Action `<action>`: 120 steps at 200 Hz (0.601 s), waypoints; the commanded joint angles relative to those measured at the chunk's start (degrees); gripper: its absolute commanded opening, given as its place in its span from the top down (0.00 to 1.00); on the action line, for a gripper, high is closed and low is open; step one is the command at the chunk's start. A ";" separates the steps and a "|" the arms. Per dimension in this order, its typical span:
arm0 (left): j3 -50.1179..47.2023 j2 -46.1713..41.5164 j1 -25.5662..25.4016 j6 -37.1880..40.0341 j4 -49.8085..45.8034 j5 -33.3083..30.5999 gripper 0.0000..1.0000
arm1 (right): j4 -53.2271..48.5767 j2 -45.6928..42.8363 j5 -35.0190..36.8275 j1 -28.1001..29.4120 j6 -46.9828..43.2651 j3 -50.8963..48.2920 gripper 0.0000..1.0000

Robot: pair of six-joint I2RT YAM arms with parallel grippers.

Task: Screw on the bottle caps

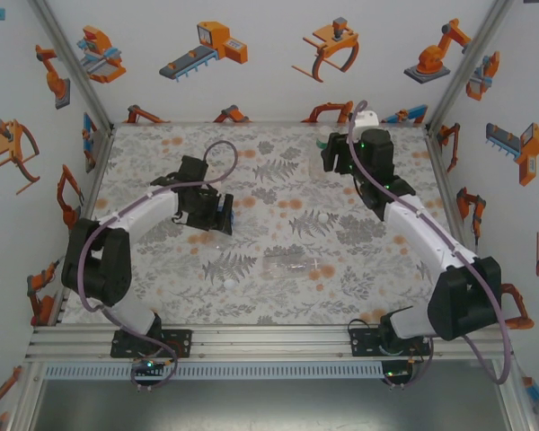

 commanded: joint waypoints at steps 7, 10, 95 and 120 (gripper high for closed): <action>2.61 3.60 -0.11 -1.55 -2.21 -1.37 0.30 | 1.70 -2.24 -1.25 -0.23 2.37 -2.04 0.41; 2.71 3.89 -0.15 -1.60 -2.17 -1.36 0.30 | 1.79 -2.31 -1.31 -0.24 2.46 -2.20 0.41; 4.87 10.66 -0.11 -0.93 -2.14 -2.70 0.41 | 3.34 -1.36 -2.56 -0.23 4.18 -3.75 0.42; 4.97 10.39 -0.16 -0.66 -2.15 -3.24 0.47 | 3.17 -1.53 -2.87 -0.15 4.43 -3.64 0.42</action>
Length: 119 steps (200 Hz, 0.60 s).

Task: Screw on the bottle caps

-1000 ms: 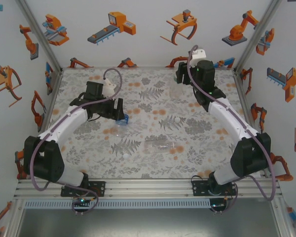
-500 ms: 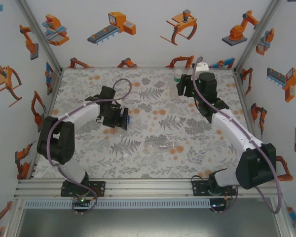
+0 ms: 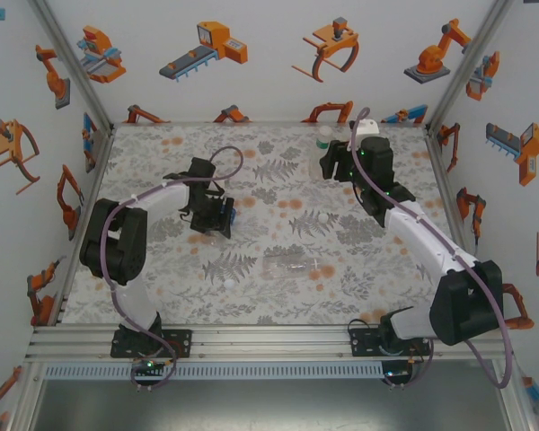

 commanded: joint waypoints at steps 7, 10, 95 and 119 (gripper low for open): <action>0.59 0.52 -0.14 0.33 -1.19 -1.42 0.49 | 1.83 -0.65 -1.18 -0.22 1.19 -0.23 0.42; 0.59 0.32 -0.15 0.41 -1.18 -1.51 0.50 | 1.73 -0.71 -1.20 -0.21 1.23 -0.17 0.42; -0.85 -13.48 -0.55 3.53 5.14 9.48 0.57 | -1.27 -5.89 -9.13 3.89 8.00 -0.68 0.42; -2.89 -19.45 -0.86 3.97 11.50 17.52 0.57 | 1.81 -7.66 -13.14 5.82 13.37 -1.98 0.42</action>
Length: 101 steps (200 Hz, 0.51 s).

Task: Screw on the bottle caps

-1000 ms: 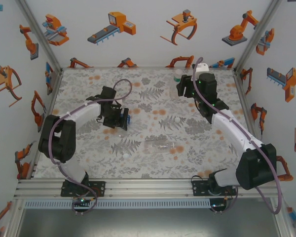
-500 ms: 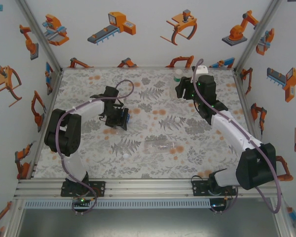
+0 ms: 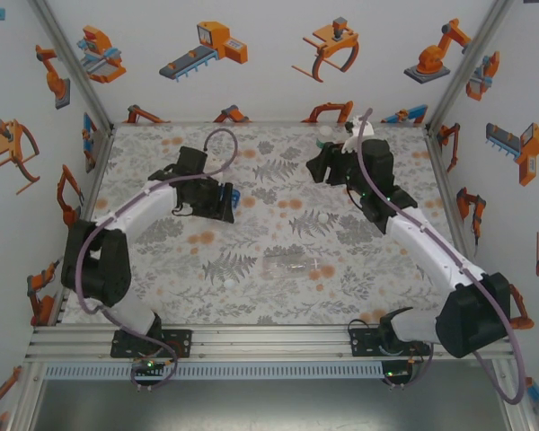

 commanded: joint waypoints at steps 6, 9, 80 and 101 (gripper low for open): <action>-2.51 -7.79 -0.74 1.89 9.40 12.89 0.57 | 3.96 -3.08 -6.57 2.46 8.20 -1.93 0.42; -2.88 -8.47 -0.73 1.76 10.59 14.02 0.57 | 4.69 -3.25 -7.10 2.74 8.83 -2.09 0.42; -8.77 -19.35 -1.64 -7.30 37.23 34.18 0.59 | 23.28 -3.38 -13.92 10.81 19.92 -3.18 0.22; -8.76 -20.99 -2.60 -8.47 40.13 36.00 0.59 | 25.97 -2.24 -14.47 12.84 20.39 -1.90 0.20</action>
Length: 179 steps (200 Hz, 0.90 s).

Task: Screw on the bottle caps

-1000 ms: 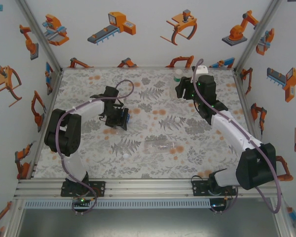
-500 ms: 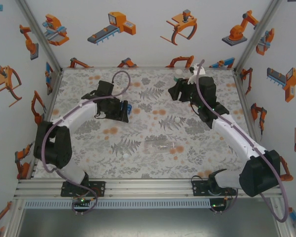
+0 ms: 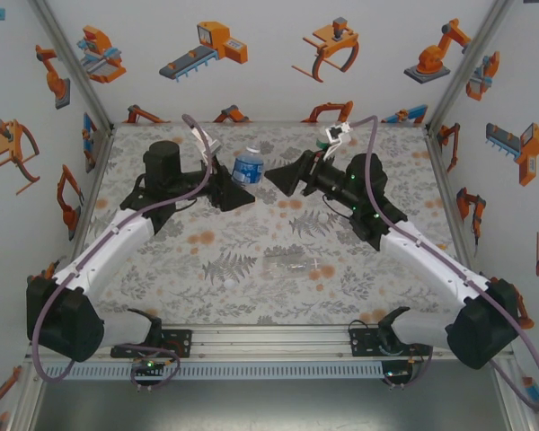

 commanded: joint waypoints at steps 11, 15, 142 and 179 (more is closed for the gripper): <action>-0.31 -3.44 -1.88 -3.71 10.14 7.47 0.59 | 8.69 1.46 -2.65 2.84 3.27 2.22 0.19; -0.21 -3.76 -2.15 -3.73 10.28 7.55 0.59 | 8.92 1.74 -2.80 3.13 3.24 2.60 0.19; 1.78 -6.74 -6.53 -3.00 9.43 6.85 0.49 | 9.23 4.06 -4.76 7.06 0.02 8.15 0.47; 0.20 -6.95 -7.14 -6.93 16.65 7.03 0.31 | 10.31 2.90 -4.74 7.68 0.08 9.08 0.53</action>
